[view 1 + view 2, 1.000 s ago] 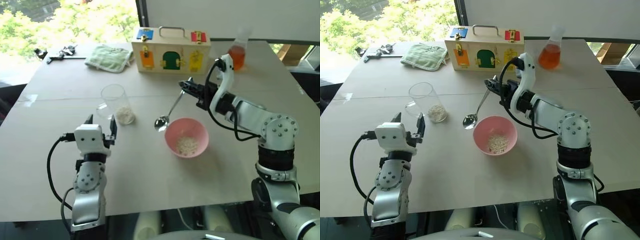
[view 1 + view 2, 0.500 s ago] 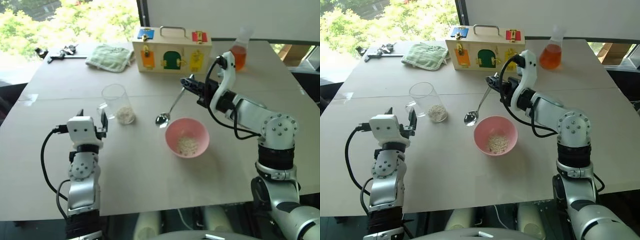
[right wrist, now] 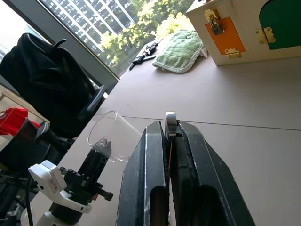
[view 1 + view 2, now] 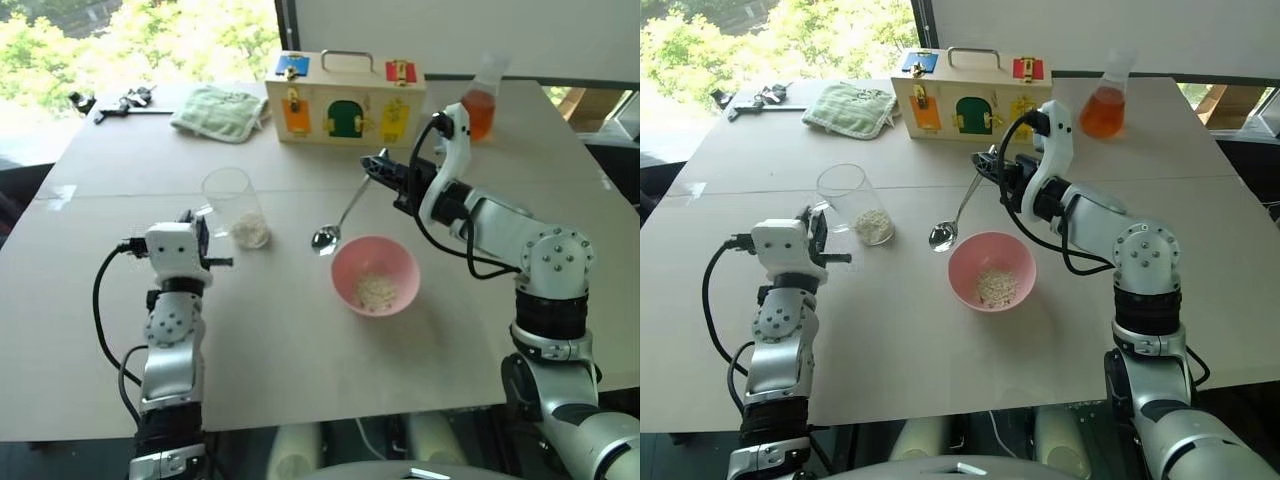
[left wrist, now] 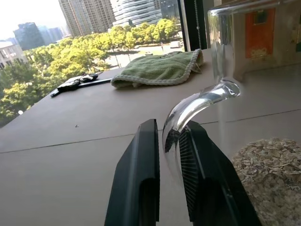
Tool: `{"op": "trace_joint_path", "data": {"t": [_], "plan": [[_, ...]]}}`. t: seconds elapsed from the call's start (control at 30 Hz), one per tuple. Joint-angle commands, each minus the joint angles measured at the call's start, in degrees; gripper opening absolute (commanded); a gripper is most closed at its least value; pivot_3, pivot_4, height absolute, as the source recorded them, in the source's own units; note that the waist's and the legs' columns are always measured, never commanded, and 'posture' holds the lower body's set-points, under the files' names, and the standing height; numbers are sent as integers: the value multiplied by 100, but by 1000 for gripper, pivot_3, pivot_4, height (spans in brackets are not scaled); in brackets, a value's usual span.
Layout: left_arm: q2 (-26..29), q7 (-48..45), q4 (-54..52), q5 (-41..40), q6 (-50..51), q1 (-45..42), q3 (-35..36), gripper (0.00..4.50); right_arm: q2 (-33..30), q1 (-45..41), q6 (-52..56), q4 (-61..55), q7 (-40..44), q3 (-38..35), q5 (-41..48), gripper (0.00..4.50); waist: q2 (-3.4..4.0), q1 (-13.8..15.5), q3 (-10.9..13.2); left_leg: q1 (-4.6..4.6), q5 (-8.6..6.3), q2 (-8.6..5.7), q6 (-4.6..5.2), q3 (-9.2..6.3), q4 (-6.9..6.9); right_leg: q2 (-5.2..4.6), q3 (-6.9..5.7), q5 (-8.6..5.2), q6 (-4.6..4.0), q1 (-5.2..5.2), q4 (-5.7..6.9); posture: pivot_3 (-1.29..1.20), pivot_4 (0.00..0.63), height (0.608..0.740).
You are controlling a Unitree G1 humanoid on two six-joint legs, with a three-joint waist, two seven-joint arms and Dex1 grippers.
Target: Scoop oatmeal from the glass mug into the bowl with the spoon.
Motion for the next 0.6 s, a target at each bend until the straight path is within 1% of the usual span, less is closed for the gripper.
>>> {"op": "trace_joint_path", "data": {"t": [0.03,0.13,0.33,0.47,0.6], "plan": [[41,6,-100,2,-27,22,-3,26,-10,-217,-128,-171,111,-127,-33,0,1,0,1,0,0,-1,1,1,0,0,1,0,0,0,0,0,150,740],[36,1,-109,-6,42,15,-50,26,-95,-459,-203,-79,215,-182,-175,0,3,-1,2,0,-1,-1,2,-3,1,0,-2,0,0,0,2,0,150,740],[18,-49,-154,-24,122,-10,-148,26,-274,-1371,-476,250,554,-339,-545,0,3,13,2,-1,-1,-2,3,-5,5,1,-4,0,0,-1,7,0,150,740],[26,-59,-135,164,60,-192,-373,26,-180,-1931,-651,392,927,-196,-828,0,4,16,2,-3,0,-3,0,-5,5,0,-5,0,0,-1,5,0,150,740],[21,-82,-5,364,-107,-464,-651,26,31,-2092,-720,425,1315,41,-1103,0,3,33,2,-7,1,-4,0,-6,6,0,-12,0,0,-1,4,0,150,740]]}}
